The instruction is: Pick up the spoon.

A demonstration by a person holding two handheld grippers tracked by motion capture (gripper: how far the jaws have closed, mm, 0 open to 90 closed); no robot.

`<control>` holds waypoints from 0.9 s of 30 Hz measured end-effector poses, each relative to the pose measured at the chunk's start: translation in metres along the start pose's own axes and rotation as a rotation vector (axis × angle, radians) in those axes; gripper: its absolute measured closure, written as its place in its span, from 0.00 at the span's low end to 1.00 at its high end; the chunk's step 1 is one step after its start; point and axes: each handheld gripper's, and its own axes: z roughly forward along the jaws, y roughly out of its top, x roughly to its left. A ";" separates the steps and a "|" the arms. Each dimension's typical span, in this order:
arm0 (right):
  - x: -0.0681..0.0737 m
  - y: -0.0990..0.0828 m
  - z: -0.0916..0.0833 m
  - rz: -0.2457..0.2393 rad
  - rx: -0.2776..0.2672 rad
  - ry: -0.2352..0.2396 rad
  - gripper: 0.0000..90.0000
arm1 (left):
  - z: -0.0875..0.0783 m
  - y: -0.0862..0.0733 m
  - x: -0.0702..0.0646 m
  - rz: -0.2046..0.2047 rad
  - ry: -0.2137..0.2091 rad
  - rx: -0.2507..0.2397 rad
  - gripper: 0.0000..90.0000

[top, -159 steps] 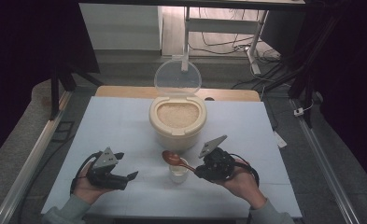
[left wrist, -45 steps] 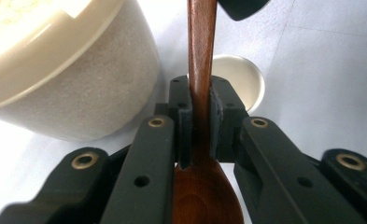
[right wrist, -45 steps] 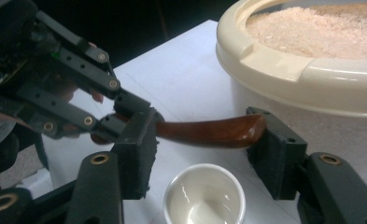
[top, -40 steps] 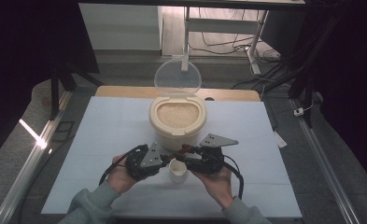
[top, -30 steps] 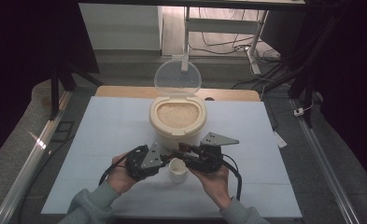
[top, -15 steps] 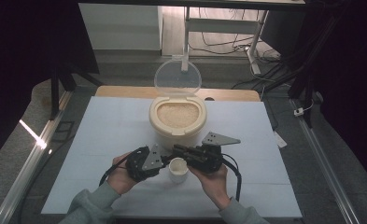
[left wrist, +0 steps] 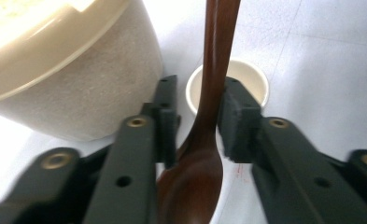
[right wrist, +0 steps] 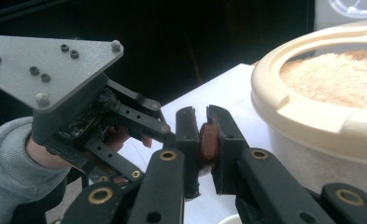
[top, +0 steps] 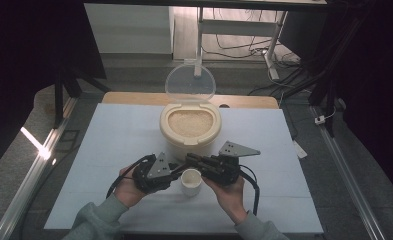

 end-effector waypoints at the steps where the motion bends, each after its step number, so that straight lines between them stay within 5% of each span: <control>1: -0.001 0.001 -0.002 -0.001 -0.003 -0.002 0.92 | -0.002 -0.001 0.001 -0.011 0.002 -0.007 0.63; 10: -0.005 0.005 -0.008 -0.021 -0.014 -0.022 0.92 | -0.023 -0.030 0.011 -0.123 0.023 -0.045 0.46; 19: -0.008 0.008 -0.012 -0.041 -0.023 -0.025 0.92 | -0.037 -0.075 0.022 -0.252 0.077 -0.040 0.40; 27: -0.011 0.013 -0.018 -0.051 -0.033 -0.020 0.92 | -0.042 -0.103 0.026 -0.321 0.121 -0.048 0.37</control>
